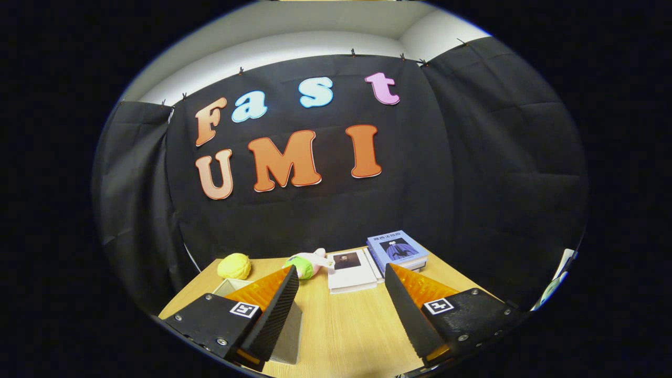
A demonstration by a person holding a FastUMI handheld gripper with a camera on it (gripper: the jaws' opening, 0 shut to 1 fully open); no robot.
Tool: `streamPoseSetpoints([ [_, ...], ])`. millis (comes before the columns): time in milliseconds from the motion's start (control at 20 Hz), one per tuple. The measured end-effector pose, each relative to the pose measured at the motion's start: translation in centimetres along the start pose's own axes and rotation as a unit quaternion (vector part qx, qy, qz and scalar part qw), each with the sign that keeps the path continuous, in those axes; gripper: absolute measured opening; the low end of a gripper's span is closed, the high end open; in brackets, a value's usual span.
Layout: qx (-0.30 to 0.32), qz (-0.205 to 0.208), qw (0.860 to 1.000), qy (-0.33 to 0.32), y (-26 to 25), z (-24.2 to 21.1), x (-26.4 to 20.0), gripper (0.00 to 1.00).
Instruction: Open the storage box then place both shoes into the box .Put the left shoe in first, then the right shoe, with the right side of both shoes facing outward in a uniform manner.
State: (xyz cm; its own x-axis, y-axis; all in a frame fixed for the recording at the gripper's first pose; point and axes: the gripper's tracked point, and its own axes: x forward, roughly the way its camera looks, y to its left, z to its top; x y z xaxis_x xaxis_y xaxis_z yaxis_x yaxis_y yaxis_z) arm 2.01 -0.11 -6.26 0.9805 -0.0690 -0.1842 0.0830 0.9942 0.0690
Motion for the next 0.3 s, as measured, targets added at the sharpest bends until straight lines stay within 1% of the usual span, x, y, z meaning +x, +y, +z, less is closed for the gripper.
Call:
streamPoseSetpoints([
  [300,0.003,-0.021,1.000,-0.017,-4.1,-0.2,-2.2,0.98],
])
